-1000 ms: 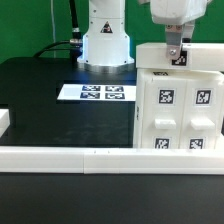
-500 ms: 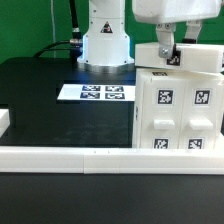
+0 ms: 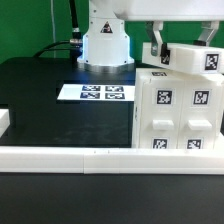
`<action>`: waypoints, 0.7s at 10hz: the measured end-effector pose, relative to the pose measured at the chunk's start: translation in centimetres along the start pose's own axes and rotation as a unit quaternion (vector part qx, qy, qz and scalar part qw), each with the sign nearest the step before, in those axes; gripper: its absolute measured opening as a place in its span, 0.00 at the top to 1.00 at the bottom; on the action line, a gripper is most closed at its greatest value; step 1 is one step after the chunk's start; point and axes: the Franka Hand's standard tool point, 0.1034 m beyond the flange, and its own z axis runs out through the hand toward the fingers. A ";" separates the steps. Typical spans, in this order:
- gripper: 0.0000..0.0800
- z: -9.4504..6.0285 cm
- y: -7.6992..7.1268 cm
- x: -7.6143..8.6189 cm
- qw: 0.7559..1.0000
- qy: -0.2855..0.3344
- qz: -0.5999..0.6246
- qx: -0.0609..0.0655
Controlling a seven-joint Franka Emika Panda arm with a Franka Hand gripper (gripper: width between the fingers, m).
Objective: Assemble cabinet
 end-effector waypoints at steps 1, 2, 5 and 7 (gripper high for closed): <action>0.30 0.0 -0.1 0.0 0.999 0.000 0.049 0.000; 0.30 0.0 -0.1 0.0 0.996 0.000 0.089 0.001; 0.30 0.0 -0.2 0.0 0.981 0.000 0.196 0.007; 0.30 0.1 -0.3 0.0 0.970 -0.001 0.244 0.007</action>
Offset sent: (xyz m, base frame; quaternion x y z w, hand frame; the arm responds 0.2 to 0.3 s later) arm 0.0031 -0.0028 -0.0024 0.0132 0.0090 0.2097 0.9776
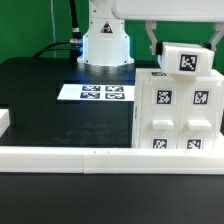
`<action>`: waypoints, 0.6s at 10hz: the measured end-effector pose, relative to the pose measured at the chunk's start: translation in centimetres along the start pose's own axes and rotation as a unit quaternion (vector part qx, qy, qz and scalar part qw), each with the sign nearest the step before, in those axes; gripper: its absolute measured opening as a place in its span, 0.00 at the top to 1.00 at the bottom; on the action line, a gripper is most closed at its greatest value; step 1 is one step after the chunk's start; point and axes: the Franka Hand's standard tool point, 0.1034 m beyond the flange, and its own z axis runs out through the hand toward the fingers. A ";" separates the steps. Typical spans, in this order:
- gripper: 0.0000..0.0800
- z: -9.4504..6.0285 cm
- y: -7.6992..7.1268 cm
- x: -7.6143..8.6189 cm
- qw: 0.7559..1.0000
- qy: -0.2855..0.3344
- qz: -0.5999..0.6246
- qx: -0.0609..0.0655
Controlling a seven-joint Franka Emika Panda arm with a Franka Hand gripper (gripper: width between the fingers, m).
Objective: Assemble cabinet
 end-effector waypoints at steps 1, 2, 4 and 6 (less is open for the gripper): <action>0.30 0.0 0.0 0.0 0.999 0.000 0.034 0.000; 0.30 0.0 -0.1 0.0 0.998 -0.001 0.065 0.002; 0.30 0.1 -0.3 -0.3 0.987 0.008 0.162 0.010; 0.30 0.1 -0.5 -0.5 0.964 0.005 0.266 0.017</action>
Offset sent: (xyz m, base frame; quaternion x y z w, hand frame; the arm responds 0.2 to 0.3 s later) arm -0.0237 -0.0045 -0.0014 0.0195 0.0355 0.2690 0.9623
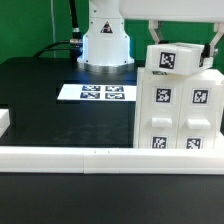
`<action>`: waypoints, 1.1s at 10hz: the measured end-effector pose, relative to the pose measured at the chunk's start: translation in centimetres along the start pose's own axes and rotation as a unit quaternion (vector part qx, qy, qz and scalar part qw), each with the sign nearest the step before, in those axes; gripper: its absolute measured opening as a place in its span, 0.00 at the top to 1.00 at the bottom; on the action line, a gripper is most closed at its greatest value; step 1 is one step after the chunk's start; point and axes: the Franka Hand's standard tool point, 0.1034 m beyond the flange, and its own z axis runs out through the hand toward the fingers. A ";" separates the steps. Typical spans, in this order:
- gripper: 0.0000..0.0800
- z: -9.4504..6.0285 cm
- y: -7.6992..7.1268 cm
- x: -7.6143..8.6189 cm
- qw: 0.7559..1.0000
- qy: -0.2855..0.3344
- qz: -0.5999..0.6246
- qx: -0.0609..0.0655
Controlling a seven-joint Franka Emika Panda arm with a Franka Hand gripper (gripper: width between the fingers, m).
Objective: Assemble cabinet
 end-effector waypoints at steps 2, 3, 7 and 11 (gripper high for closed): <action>0.30 0.0 -0.2 0.0 0.995 -0.001 0.095 0.008; 0.30 0.0 -0.4 0.0 0.990 0.001 0.139 0.011; 0.30 0.0 -0.6 -0.2 0.955 -0.004 0.298 0.013; 0.06 0.0 -0.6 -0.3 0.948 -0.005 0.317 0.013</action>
Offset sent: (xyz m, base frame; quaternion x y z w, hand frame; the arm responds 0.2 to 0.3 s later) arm 0.0012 -0.0016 0.0015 -0.0025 0.0203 0.2452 0.9693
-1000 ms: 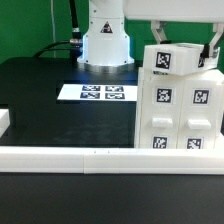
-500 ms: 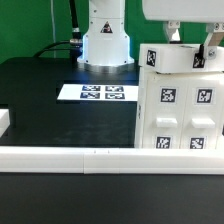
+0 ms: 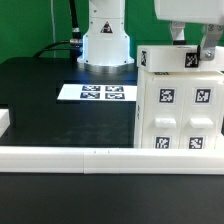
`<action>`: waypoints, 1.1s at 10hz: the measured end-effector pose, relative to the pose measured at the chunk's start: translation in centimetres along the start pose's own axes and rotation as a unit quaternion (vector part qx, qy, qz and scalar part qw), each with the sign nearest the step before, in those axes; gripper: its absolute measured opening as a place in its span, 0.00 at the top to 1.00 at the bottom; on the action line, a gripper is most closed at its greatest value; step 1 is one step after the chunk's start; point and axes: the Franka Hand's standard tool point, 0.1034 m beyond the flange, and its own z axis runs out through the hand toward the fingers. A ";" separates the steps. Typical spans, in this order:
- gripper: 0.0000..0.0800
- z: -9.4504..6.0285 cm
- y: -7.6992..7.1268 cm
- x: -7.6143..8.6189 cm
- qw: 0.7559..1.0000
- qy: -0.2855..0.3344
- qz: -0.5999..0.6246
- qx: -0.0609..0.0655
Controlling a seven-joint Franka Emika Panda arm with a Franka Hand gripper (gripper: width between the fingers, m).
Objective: Assemble cabinet
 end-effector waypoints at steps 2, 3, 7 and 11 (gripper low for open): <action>0.01 -0.6 -0.2 -0.1 1.000 -0.003 -0.004 0.005; 0.00 -1.2 -0.4 -0.4 1.000 -0.007 -0.004 0.011; 0.00 -1.9 -0.7 -0.6 0.999 -0.012 -0.035 0.018; 0.00 -1.6 -0.8 -0.9 0.976 -0.010 -0.218 0.010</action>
Offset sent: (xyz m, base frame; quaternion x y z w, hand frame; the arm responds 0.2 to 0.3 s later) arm -0.0073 0.0073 0.0268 0.0194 -0.0323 0.0067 0.9993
